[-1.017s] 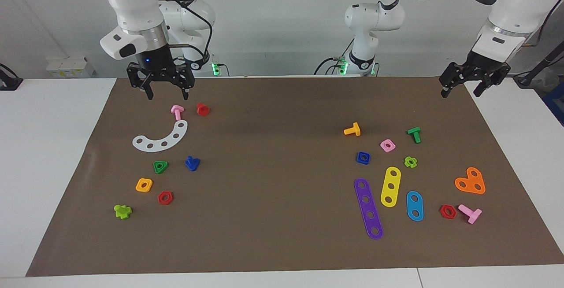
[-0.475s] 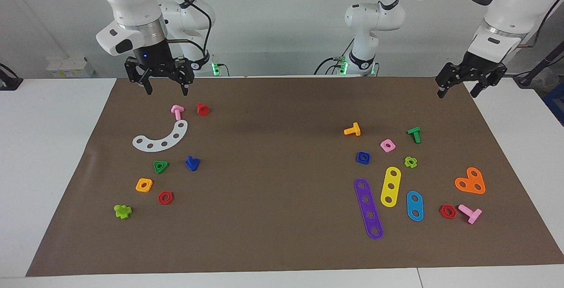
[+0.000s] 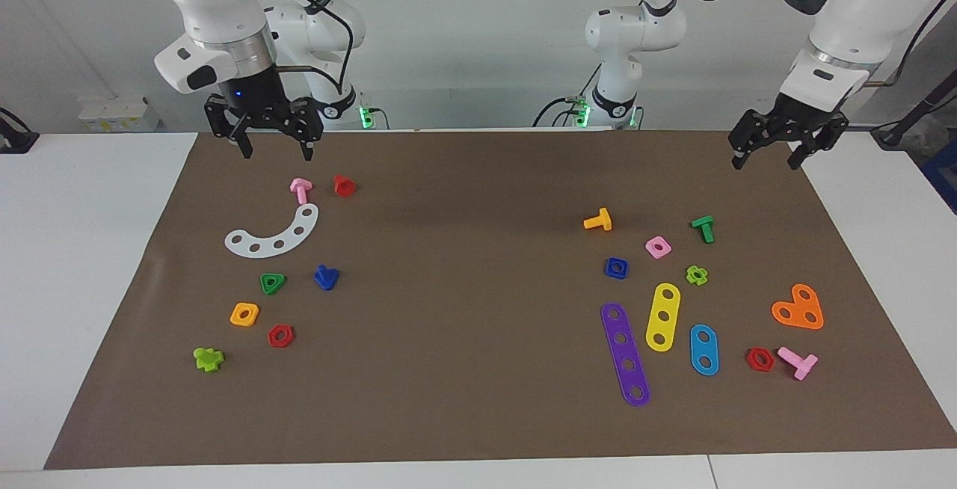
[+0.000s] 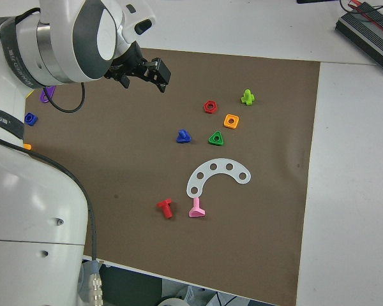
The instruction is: Unscrew and place screws in storage area
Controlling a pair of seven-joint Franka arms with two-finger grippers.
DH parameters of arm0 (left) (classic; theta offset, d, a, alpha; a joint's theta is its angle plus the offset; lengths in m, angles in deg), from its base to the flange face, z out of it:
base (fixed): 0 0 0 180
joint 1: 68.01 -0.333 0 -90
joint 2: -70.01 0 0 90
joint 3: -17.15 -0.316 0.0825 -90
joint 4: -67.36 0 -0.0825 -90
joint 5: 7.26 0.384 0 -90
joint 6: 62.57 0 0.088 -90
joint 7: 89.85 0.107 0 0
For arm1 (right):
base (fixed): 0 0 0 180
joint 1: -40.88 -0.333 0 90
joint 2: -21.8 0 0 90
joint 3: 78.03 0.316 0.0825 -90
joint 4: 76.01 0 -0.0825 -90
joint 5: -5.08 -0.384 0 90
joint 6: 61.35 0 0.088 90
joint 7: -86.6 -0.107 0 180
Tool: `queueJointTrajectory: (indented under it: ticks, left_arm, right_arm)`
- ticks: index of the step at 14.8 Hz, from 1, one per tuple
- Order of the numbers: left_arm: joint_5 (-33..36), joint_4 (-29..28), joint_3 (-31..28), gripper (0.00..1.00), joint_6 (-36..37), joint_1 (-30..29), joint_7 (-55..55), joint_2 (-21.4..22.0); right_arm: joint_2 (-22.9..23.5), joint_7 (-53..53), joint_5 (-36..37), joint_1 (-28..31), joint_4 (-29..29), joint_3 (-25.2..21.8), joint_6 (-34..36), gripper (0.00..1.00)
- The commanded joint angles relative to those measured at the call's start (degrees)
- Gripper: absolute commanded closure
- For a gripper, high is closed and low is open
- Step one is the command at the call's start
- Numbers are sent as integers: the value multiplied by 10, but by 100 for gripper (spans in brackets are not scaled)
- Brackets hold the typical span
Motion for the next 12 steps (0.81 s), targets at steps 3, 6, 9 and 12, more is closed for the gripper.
queueJointTrajectory:
  ticks: [3, 6, 9, 12]
  left_arm:
    - [-4, -10, 9, 0, -16, -19, 1, 10]
    - [-4, -12, 7, 0, -18, -20, 1, 10]
    - [-4, -20, 6, 0, -25, -21, 7, 15]
    - [-4, -43, 7, 0, -35, -25, 18, 23]
  right_arm:
    - [4, -3, -3, 23, -14, 6, 21, 1]
    - [2, -3, -3, -11, -12, -26, 27, 1]
    - [-2, -2, -3, -37, -8, -58, 32, 1]
    - [-2, -5, -20, -38, -8, -64, 36, 1]
